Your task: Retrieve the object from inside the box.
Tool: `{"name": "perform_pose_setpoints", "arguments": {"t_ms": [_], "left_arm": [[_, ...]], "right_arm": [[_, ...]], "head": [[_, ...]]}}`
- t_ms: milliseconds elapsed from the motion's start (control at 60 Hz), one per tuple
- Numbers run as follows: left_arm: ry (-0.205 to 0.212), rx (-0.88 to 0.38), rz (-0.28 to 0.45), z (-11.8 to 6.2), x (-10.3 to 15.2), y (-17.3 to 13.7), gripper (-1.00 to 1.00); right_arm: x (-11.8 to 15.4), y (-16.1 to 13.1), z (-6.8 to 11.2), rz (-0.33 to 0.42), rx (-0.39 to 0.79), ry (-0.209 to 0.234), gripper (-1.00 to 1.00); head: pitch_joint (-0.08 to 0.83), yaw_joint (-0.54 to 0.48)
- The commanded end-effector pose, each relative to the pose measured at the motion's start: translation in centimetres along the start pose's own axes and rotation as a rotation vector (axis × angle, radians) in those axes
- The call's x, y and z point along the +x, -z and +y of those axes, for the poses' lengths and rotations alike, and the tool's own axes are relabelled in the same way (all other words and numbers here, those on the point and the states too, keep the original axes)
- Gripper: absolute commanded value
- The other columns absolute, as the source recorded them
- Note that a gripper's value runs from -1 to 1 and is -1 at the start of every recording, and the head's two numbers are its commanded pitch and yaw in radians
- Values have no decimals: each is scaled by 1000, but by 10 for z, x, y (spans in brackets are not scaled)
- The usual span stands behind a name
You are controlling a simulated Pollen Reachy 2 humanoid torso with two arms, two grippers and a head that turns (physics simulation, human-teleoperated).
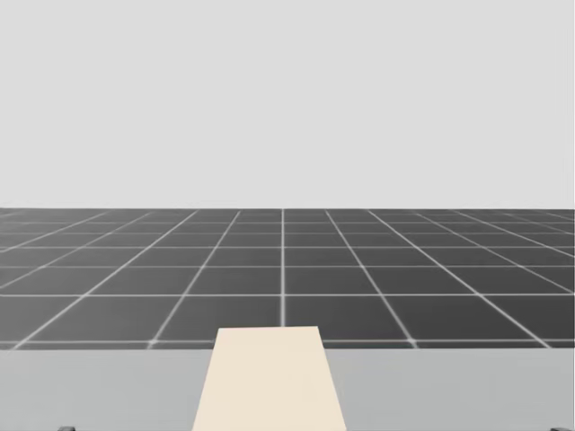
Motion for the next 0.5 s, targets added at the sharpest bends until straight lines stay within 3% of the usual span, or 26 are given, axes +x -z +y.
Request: {"name": "perform_pose_setpoints", "arguments": {"t_ms": [17, 133, 150, 233, 250, 500], "left_arm": [[6, -1, 6, 0, -1, 0, -1000], [17, -67, 92, -3, -7, 2, -1000], [30, -110, 127, -6, -10, 2, -1000], [68, -200, 154, -18, -14, -1, -1000], [98, -236, 154, -24, -16, -3, -1000], [192, -513, 136, -63, -19, -24, -1000]], "right_arm": [[-1, -2, 2, 12, 6, -4, -1000], [-2, -1, 7, 39, 80, 5, -1000], [-4, 0, 8, 51, 103, 7, -1000], [-9, 1, 14, 89, 182, 3, -1000], [-11, 2, 19, 106, 230, -2, -1000], [-14, -10, 56, 94, 517, -88, -1000]], "head": [[-10, -11], [-10, -10], [-10, -11], [-11, -13], [-12, -13], [-12, -16]]}}
